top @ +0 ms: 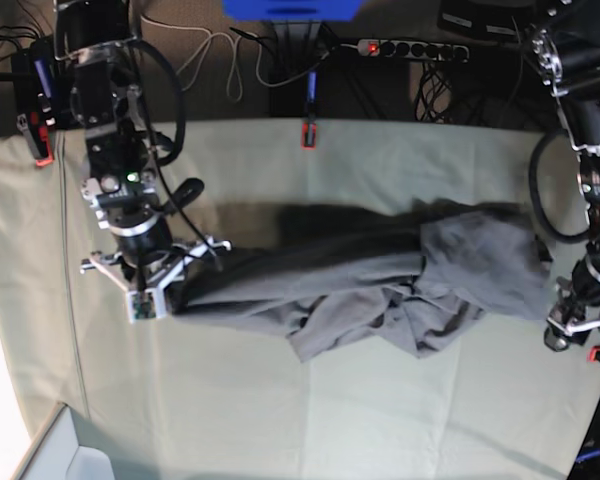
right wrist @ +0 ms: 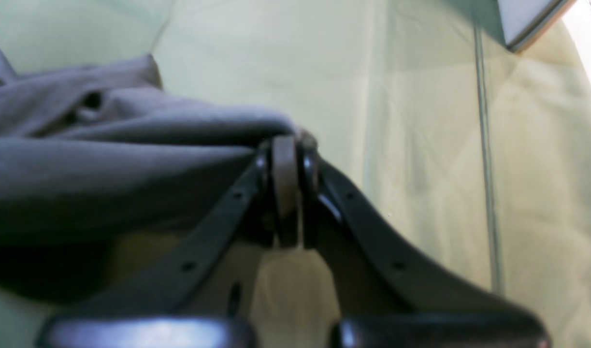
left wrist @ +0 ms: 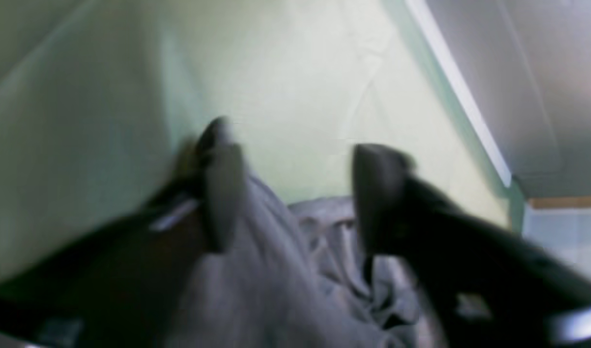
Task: Layout the t-shirt on the table in an organized manner, then fold the t-shirt properly
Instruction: 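Grasp the shirt edge with the right gripper near the left gripper, then pull the shirt apart between both grippers to stretch it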
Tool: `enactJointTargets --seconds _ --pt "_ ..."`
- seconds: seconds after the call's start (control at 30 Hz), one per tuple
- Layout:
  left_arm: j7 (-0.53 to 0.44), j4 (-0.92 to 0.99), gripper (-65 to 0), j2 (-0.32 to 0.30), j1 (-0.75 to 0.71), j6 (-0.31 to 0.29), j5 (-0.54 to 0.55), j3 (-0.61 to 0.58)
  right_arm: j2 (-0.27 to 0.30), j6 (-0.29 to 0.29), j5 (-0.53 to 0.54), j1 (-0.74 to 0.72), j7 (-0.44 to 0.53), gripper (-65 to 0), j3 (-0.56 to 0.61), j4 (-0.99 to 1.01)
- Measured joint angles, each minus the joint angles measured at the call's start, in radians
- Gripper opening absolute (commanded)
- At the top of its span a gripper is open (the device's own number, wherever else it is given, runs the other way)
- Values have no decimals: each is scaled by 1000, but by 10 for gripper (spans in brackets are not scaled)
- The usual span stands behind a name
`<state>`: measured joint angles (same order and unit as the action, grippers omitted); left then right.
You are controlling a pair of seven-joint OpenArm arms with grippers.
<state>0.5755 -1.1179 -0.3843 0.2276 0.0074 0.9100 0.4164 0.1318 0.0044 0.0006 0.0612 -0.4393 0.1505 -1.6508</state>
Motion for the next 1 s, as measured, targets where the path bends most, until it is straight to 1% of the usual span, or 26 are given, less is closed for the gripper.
enactJointTargets --seconds 0.03,0.07,0.13,0.27,0.33,0.43,0.67,0.73,0.8,0.87,0.93,1.0 --pt "0 0 -143 0 -4 0 0 1 0 0 0 -1 -1 -650 0 6" --pt "-3 -1 -109 0 -15 -1 0 2 0 0 0 -2 -2 -650 0 9" --pt "-18 -3 -76 5 -52 -3 5 5 0 0 0 -2 6 -650 0 9" --pt "-6 1 -72 17 -164 3 -3 2 0 0 0 4 5 -650 0 9" --pt "-9 5 -70 39 -201 11 -8 6 0 0 0 3 5 -650 3 11" --pt "-5 4 -70 84 -225 2 -3 3 -2 0 0 4 5 -650 4 11" --pt "-25 -6 -77 102 -238 -4 0 0 0 0 0 5 6 -650 6 17" --pt "-2 -35 -121 106 -247 -1 -1 -1 0 0 0 5 6 -650 6 24" --pt "-3 -77 -207 114 -269 -3 3 -2 0 0 -1 4 5 -650 6 28" --pt "-1 -110 -321 116 -288 -3 3 -2 0 0 0 4 5 -650 6 28" --pt "-3 -113 -465 114 -291 -2 -1 2 0 0 -1 6 5 -650 6 28" --pt "-3 -119 -626 114 -291 0 -2 2 0 0 -1 5 6 -650 6 28"
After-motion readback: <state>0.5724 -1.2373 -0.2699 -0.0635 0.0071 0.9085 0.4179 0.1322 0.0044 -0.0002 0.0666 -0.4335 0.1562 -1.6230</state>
